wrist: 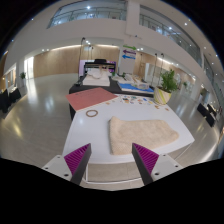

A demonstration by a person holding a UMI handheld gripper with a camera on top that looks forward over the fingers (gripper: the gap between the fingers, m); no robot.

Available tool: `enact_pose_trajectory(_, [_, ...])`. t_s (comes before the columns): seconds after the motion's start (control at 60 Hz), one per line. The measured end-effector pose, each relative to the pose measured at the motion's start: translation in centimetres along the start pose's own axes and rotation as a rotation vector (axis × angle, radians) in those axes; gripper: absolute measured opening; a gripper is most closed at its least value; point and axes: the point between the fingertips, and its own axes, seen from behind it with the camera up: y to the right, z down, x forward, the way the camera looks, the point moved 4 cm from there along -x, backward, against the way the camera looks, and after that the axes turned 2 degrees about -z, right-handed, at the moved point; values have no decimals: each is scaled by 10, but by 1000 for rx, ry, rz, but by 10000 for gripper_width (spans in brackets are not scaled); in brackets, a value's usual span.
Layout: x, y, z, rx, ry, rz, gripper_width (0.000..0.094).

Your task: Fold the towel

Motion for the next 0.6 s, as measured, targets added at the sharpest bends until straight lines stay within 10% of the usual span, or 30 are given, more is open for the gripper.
enact_pose_trajectory(0.433, [165,21,13,-63,-4,0,835])
enact_pose_trajectory(0.6, [192,22,21,-57,-44,-32,484])
